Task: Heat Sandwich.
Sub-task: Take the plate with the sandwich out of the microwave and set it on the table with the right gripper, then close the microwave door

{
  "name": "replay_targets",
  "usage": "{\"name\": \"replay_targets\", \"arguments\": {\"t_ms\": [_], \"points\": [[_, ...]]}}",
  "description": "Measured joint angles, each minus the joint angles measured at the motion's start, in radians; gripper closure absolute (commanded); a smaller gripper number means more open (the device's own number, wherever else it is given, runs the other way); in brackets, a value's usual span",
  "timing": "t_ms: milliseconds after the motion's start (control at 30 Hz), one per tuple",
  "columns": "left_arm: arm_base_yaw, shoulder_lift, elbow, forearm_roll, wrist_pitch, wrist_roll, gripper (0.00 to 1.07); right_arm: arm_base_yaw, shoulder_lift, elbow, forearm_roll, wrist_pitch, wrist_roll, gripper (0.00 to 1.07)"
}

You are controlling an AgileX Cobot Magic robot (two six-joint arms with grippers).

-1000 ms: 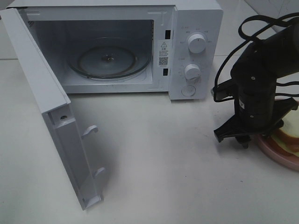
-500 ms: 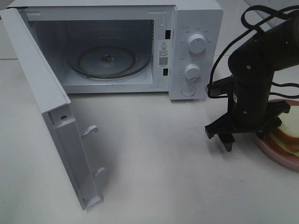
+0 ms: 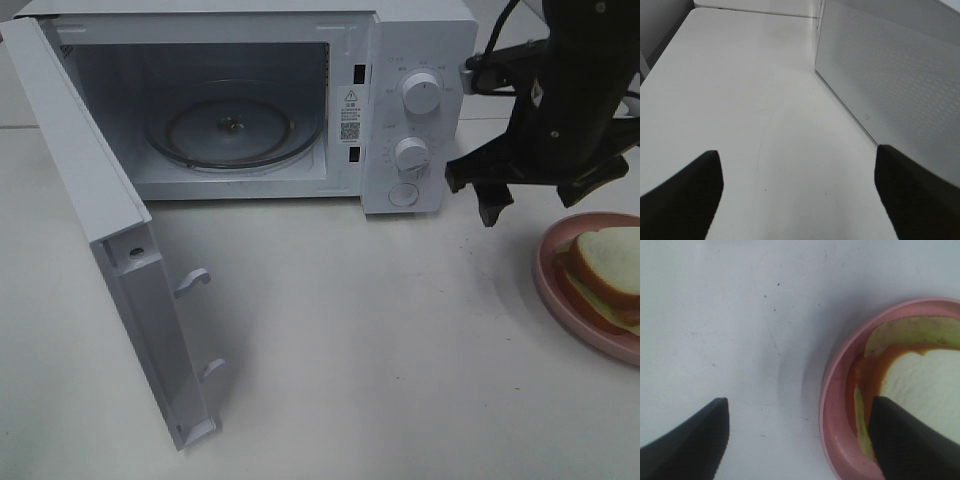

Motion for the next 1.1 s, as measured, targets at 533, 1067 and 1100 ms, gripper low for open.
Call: {"name": "replay_targets", "arguments": {"t_ms": [533, 1067, 1100], "points": [[0.000, 0.000, 0.000, 0.000, 0.000, 0.000, 0.30, -0.234, -0.109, -0.088, 0.316, 0.140, -0.262, 0.32], [0.000, 0.000, 0.000, 0.000, 0.000, 0.000, 0.30, -0.269, -0.271, -0.084, 0.337, 0.283, -0.312, 0.33], [0.000, 0.000, 0.000, 0.000, 0.000, 0.000, 0.30, -0.269, -0.306, -0.061, 0.337, 0.285, -0.313, 0.33]]}}
